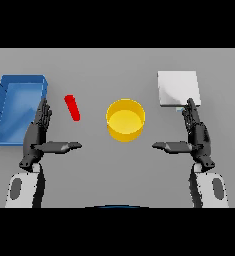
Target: Pick up the red beaker and tilt it to pour out 1 green nut into yellow bowl. Pick up the yellow bowl and place it on the metallic measuring scale.
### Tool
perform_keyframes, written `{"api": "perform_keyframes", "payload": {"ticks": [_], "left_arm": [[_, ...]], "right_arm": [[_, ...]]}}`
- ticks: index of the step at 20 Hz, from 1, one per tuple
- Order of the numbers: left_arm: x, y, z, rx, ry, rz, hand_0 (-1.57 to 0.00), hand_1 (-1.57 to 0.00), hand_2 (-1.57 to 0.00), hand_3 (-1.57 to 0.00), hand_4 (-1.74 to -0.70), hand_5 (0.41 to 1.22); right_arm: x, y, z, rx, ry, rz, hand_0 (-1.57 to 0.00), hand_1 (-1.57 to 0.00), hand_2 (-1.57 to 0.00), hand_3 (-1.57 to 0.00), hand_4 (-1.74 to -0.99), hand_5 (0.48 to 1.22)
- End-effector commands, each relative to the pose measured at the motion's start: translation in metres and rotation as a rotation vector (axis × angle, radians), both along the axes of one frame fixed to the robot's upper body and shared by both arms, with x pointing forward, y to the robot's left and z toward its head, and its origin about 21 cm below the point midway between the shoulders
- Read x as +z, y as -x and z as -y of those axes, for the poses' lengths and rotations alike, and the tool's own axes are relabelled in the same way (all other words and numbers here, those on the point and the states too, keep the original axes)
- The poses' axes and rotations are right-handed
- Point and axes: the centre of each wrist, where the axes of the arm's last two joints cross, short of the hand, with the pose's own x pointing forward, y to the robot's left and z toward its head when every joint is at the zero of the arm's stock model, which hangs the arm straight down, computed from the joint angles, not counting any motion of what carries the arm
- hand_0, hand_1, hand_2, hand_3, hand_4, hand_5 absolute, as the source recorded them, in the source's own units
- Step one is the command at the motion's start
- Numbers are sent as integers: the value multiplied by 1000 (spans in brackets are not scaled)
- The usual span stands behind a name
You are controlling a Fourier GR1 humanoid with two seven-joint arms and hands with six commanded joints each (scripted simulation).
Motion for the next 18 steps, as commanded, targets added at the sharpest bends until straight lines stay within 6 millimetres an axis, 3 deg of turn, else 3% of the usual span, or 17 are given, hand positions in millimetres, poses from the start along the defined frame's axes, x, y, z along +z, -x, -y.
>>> {"api": "perform_keyframes", "payload": {"ticks": [1, 6, 8, 12, 15, 18], "left_arm": [[0, 0, 0, 1, 1, 1, 1, 1, 1, 1, -1204, 652], [-3, 8, 1, 0, 2, 4, 1, 1, 1, 1, -1204, 652], [8, 19, -2, -42, -119, 39, 1, 1, 1, 1, -1207, 649], [18, 29, 6, -78, -172, 17, 1, 1, 1, 1, -1224, 660], [18, 26, 8, -96, -194, 9, 1, 1, 1, 1, -1239, 668], [11, 8, 13, -120, -190, -29, 1, 1, 1, 1, -1301, 702]], "right_arm": [[0, 0, 0, -1, -1, 0, 1, 1, 1, 1, -1245, 681], [-3, 4, -5, 1, -3, 8, 1, 1, 1, 1, -1245, 681], [5, 22, -1, 26, 225, 135, 1, 1, 1, 1, -1242, 678], [14, 32, -7, 46, 322, 145, 1, 1, 1, 1, -1235, 678], [14, 31, -10, 48, 304, 138, 1, 1, 1, 1, -1250, 681], [15, 33, -6, 70, 260, 151, 1, 1, 1, 1, -1275, 680]]}}
